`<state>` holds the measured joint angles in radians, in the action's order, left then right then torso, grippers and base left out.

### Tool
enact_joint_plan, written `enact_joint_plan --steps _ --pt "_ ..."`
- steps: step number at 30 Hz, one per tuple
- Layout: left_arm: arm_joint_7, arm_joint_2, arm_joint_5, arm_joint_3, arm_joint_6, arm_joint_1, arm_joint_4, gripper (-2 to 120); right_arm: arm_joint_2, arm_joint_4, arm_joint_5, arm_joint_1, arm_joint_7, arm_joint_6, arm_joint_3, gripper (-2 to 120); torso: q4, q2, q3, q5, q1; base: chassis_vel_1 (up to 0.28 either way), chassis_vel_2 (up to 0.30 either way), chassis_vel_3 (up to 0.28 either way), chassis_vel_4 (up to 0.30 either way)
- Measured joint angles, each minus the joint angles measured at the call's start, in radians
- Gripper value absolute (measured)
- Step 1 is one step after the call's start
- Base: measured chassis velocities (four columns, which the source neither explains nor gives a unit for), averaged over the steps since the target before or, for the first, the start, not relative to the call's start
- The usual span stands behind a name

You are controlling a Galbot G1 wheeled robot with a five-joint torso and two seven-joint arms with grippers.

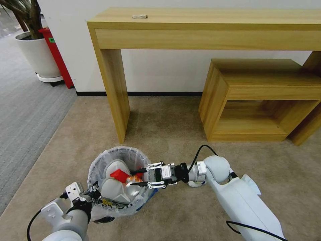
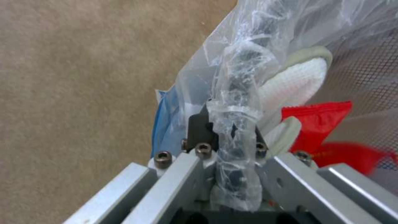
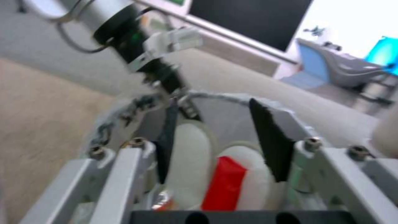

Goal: Pick up the trash bin and place the garbage on the floor into it.

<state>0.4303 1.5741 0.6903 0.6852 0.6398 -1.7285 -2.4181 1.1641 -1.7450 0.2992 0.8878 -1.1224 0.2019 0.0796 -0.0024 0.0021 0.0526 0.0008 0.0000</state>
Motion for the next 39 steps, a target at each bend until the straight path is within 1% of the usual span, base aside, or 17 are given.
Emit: enact_joint_plan --steps 1,2,3,4,5,6,7,9,11,13,14,15,16,19,27,37,39 --pt "0.000 -0.001 0.002 0.007 0.000 0.002 0.002 1 -0.004 -0.009 0.014 0.008 0.049 -0.001 0.001 56 0.0001 0.000 0.000 0.0000 0.000 0.000 0.000 0.000 0.000" --pt "0.000 -0.004 0.006 0.018 0.000 0.004 0.004 1 -0.012 -0.025 0.035 0.023 0.142 -0.011 0.002 63 0.0000 0.000 0.000 0.0000 0.000 0.000 0.000 0.000 0.000" --pt "0.000 -0.004 0.006 0.018 0.000 0.004 0.004 1 -0.012 -0.025 0.035 0.023 0.142 -0.011 0.002 63 0.0000 0.000 0.000 0.0000 0.000 0.000 0.000 0.000 0.000" --pt "0.000 -0.008 0.014 0.034 0.000 0.007 0.006 1 -0.021 -0.053 0.055 0.046 0.298 -0.044 0.009 68 0.0000 0.000 0.000 -0.0002 0.000 0.000 0.000 0.000 0.000" --pt "0.000 -0.010 0.018 0.042 0.000 0.009 0.006 1 -0.022 -0.064 0.058 0.055 0.362 -0.060 0.014 71 -0.0001 0.000 0.000 -0.0001 0.000 0.000 0.000 0.000 0.000" --pt "0.000 -0.014 0.025 0.056 0.000 0.013 0.006 1 -0.021 -0.088 0.062 0.078 0.496 -0.097 0.032 78 -0.0001 0.000 0.000 0.0000 0.000 0.000 0.000 0.000 0.000" --pt "0.000 -0.016 0.028 0.063 0.000 0.015 0.005 1 -0.018 -0.099 0.064 0.089 0.555 -0.114 0.046 81 0.0000 0.000 0.000 0.0000 0.000 0.000 0.000 0.000 0.000" --pt "0.000 -0.018 0.031 0.067 0.000 0.016 0.005 1 -0.015 -0.105 0.066 0.096 0.585 -0.124 0.056 82 0.0000 0.000 0.000 -0.0001 0.000 0.000 0.000 0.000 0.000" --pt "0.000 -0.025 0.036 0.087 -0.001 0.026 0.000 1 0.018 -0.139 0.057 0.159 0.784 -0.146 0.170 96 0.0000 0.000 0.000 0.0001 0.000 0.000 0.000 0.000 0.000" --pt "-0.001 -0.025 0.035 0.090 -0.002 0.028 0.000 1 0.023 -0.142 0.057 0.171 0.824 -0.140 0.189 97 0.0000 0.000 0.000 0.0000 0.000 0.000 0.000 0.000 0.000" --pt "-0.002 -0.024 0.037 0.094 -0.003 0.036 0.000 1 0.037 -0.144 0.069 0.202 0.928 -0.099 0.231 100 -0.0001 0.000 0.000 -0.0001 0.000 0.000 0.000 0.000 0.000" --pt "0.000 -0.023 0.051 0.099 -0.002 0.041 0.000 1 0.051 -0.144 0.072 0.229 0.971 -0.080 0.273 100 0.0002 0.000 0.000 0.0003 0.000 0.000 0.000 0.000 0.000" --pt "0.000 -0.023 0.051 0.099 -0.002 0.041 0.000 1 0.051 -0.144 0.072 0.229 0.971 -0.080 0.273 100 0.0002 0.000 0.000 0.0003 0.000 0.000 0.000 0.000 0.000" --pt "0.008 -0.023 0.082 0.107 0.008 0.061 -0.003 1 0.091 -0.140 0.016 0.298 1.048 -0.038 0.386 100 -0.0003 0.000 0.000 0.0000 0.000 0.000 0.000 0.000 0.000" --pt "0.004 -0.036 0.058 0.127 -0.001 0.092 0.030 1 0.140 -0.109 -0.009 0.371 1.139 0.039 0.519 100 -0.0001 0.000 0.000 0.0001 0.000 0.000 0.000 0.000 0.000" --pt "0.002 -0.045 0.080 0.152 -0.002 0.100 0.037 1 0.141 -0.104 -0.025 0.427 1.177 0.065 0.543 100 0.0000 0.000 0.000 -0.0001 0.000 0.000 0.000 0.000 0.000" --pt "0.000 -0.046 0.082 0.153 -0.003 0.096 0.039 1 0.144 -0.116 -0.003 0.453 1.217 0.015 0.521 100 0.0000 0.000 0.000 -0.0001 0.000 0.000 0.000 0.000 0.000"
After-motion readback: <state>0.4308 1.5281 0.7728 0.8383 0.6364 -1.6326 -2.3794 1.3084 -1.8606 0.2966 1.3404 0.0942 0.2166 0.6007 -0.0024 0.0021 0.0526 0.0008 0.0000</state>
